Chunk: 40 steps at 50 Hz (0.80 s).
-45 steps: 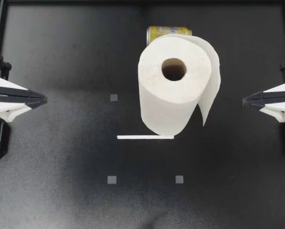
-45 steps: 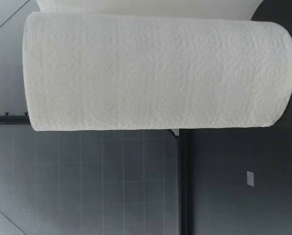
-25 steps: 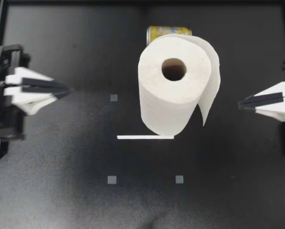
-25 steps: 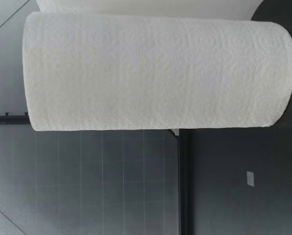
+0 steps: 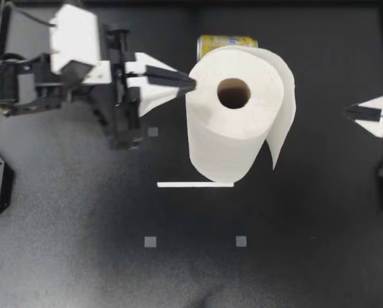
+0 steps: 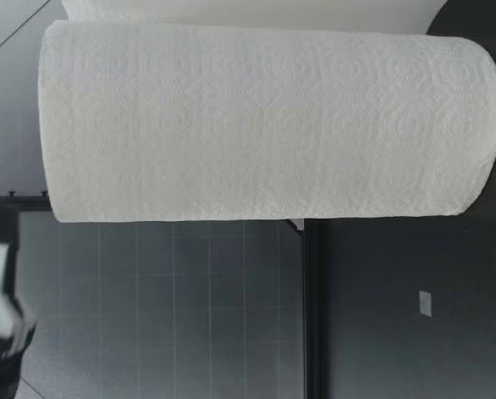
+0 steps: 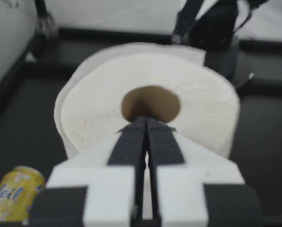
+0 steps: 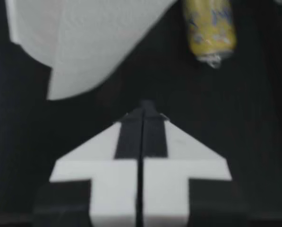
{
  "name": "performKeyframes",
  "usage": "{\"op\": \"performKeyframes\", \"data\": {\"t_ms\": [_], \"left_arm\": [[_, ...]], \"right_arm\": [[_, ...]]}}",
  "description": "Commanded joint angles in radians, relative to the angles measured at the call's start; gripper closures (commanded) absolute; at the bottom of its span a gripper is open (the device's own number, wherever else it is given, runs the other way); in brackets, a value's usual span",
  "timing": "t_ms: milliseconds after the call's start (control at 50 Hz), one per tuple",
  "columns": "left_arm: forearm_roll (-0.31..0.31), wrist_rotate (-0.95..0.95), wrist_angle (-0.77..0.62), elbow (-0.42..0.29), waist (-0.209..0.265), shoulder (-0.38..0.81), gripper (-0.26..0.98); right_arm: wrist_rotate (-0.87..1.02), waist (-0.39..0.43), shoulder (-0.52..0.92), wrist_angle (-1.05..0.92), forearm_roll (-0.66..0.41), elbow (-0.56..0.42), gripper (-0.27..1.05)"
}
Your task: Pick up a piece of paper towel and place it on the spilled liquid.
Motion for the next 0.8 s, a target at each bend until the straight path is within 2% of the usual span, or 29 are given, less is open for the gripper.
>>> {"op": "performKeyframes", "data": {"t_ms": [0, 80, 140, 240, 420, 540, 640, 740, 780], "left_arm": [[0.008, 0.000, 0.015, -0.052, 0.009, 0.011, 0.62], [0.012, 0.002, 0.026, -0.072, 0.014, 0.032, 0.63], [0.014, 0.002, 0.040, -0.081, 0.015, 0.043, 0.63], [0.014, 0.020, 0.086, -0.100, 0.015, 0.066, 0.62], [0.014, 0.031, 0.150, -0.132, 0.015, 0.083, 0.63], [0.014, 0.038, 0.190, -0.141, 0.015, 0.100, 0.63], [0.014, 0.040, 0.213, -0.150, 0.015, 0.112, 0.63], [0.014, 0.041, 0.225, -0.155, 0.017, 0.117, 0.63], [0.014, 0.041, 0.229, -0.155, 0.017, 0.117, 0.63]], "right_arm": [[0.160, 0.153, 0.049, 0.127, -0.146, -0.015, 0.76], [0.416, 0.316, 0.104, 0.235, -0.287, 0.008, 0.76], [0.574, 0.382, 0.135, 0.256, -0.350, 0.031, 0.76], [0.825, 0.434, 0.198, 0.255, -0.414, 0.069, 0.76], [1.154, 0.442, 0.339, 0.238, -0.528, 0.081, 0.74], [1.335, 0.439, 0.423, 0.238, -0.591, 0.086, 0.63], [1.442, 0.417, 0.483, 0.242, -0.604, 0.091, 0.45], [1.540, 0.367, 0.549, 0.244, -0.604, 0.083, 0.18], [1.559, 0.350, 0.569, 0.244, -0.606, 0.075, 0.11]]}}
